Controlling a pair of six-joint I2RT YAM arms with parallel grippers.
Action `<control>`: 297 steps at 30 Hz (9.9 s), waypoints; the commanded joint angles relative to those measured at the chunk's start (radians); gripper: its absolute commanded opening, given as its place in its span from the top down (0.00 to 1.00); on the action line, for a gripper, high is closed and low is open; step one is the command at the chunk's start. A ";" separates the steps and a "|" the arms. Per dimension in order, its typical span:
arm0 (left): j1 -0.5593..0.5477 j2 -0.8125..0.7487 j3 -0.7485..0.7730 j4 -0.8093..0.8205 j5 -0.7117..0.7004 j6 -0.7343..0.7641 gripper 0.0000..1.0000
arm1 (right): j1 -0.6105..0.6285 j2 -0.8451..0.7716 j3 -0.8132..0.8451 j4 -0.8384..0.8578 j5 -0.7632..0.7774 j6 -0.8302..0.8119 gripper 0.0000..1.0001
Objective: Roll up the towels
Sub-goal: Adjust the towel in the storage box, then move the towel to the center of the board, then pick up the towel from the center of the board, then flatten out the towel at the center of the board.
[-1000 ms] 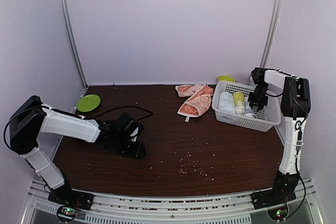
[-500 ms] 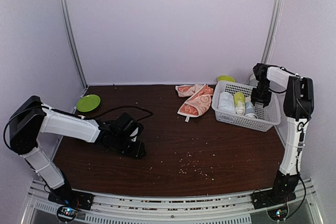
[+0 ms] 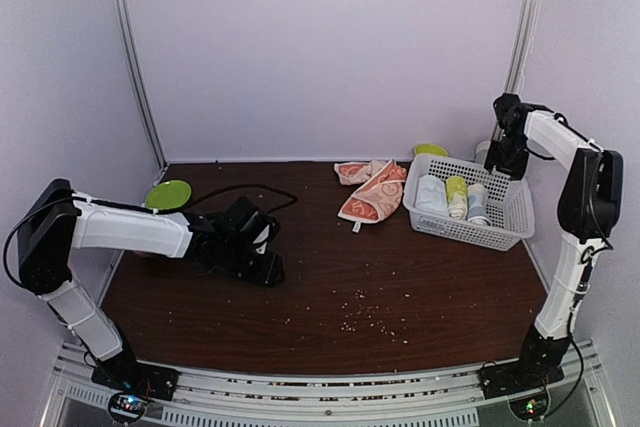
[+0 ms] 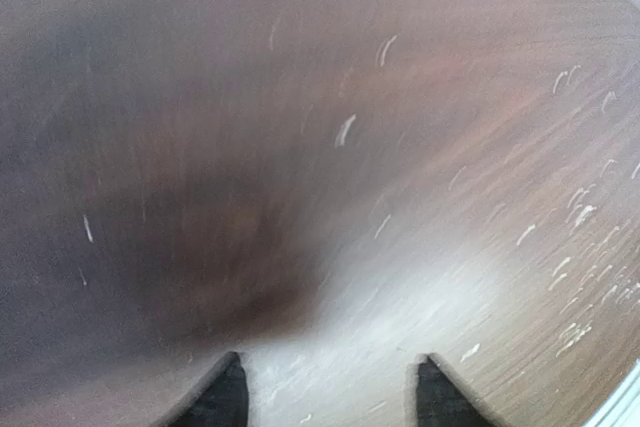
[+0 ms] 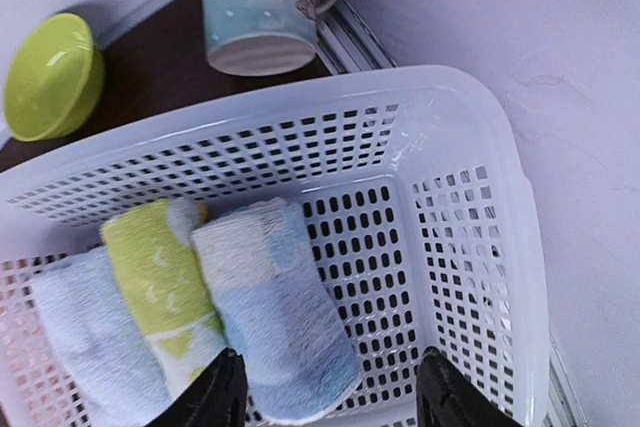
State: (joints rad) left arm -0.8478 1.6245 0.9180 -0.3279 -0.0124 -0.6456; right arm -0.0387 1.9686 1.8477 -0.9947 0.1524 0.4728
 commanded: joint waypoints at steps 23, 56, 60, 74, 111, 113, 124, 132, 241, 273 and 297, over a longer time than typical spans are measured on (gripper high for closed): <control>0.155 0.693 1.062 -0.039 0.127 0.036 0.21 | 0.724 -0.624 -0.876 0.693 -0.080 0.151 0.46; 0.168 -0.293 -0.018 0.038 -0.018 -0.006 0.23 | 0.747 0.388 0.153 0.120 0.415 0.277 0.46; 0.168 -0.308 -0.045 0.064 -0.014 -0.010 0.23 | 0.726 0.406 0.176 0.092 0.348 0.295 0.53; 0.168 -0.301 -0.057 0.116 0.006 -0.023 0.23 | 0.675 0.497 0.322 -0.038 0.179 0.298 0.59; 0.167 -0.768 -0.321 -0.097 -0.164 -0.145 0.24 | 1.268 -0.724 -1.066 0.461 0.055 0.289 0.44; 0.167 -0.776 -0.336 -0.104 -0.167 -0.149 0.24 | 1.280 -0.686 -1.018 0.431 0.056 0.239 0.43; 0.167 -0.764 -0.349 -0.111 -0.159 -0.150 0.24 | 1.255 -0.441 -0.854 0.342 0.215 0.208 0.35; 0.167 -0.705 -0.327 -0.104 -0.148 -0.137 0.24 | 1.135 -0.476 -0.950 0.427 0.174 0.191 0.36; -0.466 -0.283 -0.305 -0.267 0.181 -0.352 0.37 | 1.043 -1.293 -1.325 0.678 -0.139 0.070 1.00; -0.074 -0.718 -0.212 -0.413 -0.210 -0.107 1.00 | 1.012 -1.234 -1.280 0.688 0.039 0.039 1.00; -0.074 -0.641 -0.348 -0.374 -0.200 -0.241 1.00 | 0.929 -1.003 -1.162 0.752 0.105 0.088 1.00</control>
State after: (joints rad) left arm -0.9222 0.9661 0.5220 -0.7151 -0.1745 -0.8497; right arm 0.9455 0.8768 0.5293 -0.2974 0.1856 0.5552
